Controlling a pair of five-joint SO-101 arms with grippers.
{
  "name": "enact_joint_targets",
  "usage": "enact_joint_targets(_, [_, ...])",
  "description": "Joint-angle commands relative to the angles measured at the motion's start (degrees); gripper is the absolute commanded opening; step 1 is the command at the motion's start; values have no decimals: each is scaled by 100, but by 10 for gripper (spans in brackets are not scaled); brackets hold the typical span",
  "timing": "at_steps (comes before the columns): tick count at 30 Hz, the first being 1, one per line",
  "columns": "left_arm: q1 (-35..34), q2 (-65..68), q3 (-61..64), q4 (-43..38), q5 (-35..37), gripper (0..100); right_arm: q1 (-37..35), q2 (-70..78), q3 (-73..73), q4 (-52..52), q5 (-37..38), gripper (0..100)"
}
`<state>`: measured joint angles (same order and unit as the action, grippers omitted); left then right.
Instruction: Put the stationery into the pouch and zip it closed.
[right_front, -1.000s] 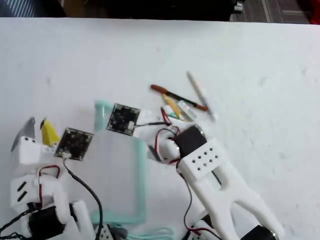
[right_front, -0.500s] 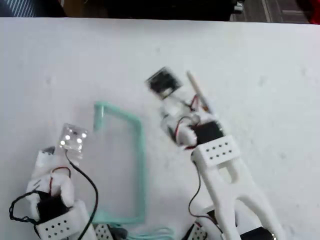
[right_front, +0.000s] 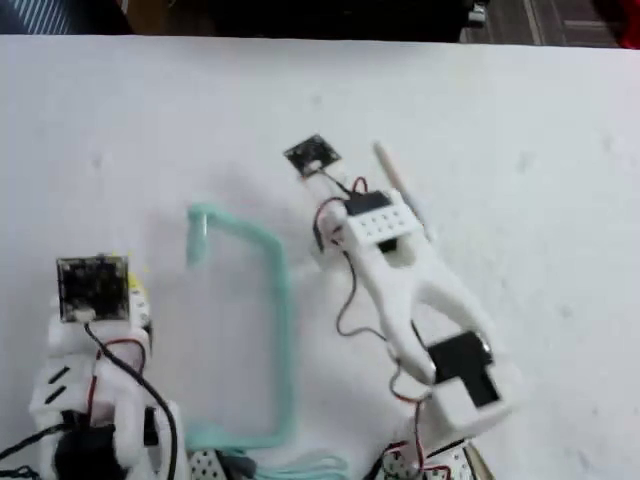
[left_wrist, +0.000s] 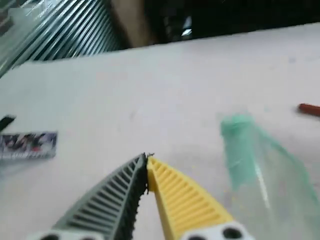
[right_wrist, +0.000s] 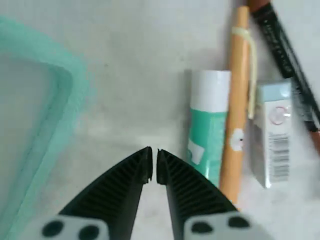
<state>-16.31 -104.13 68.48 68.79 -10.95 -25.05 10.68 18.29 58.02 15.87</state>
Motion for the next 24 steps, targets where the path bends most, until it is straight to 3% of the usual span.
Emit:
enact_joint_targets(1, [2018,4,-510,88,26,27,-277,804,-1020,462,-62,16])
enact_joint_targets(3, [2536,4,-44,-123,-44,27,-418,1191,-1345,593,-62,16])
enact_joint_targets(5, [2598,4,545,-448,-378,24,-532,1534,-1547,611,-62,16])
enact_joint_targets(18, [1587,40,2875,-2611,-1767,25,-778,1727,-2004,365,-818,16])
enact_joint_targets(24, [1235,31,2857,-2743,-1802,24,-1059,1736,-2286,268,-853,16])
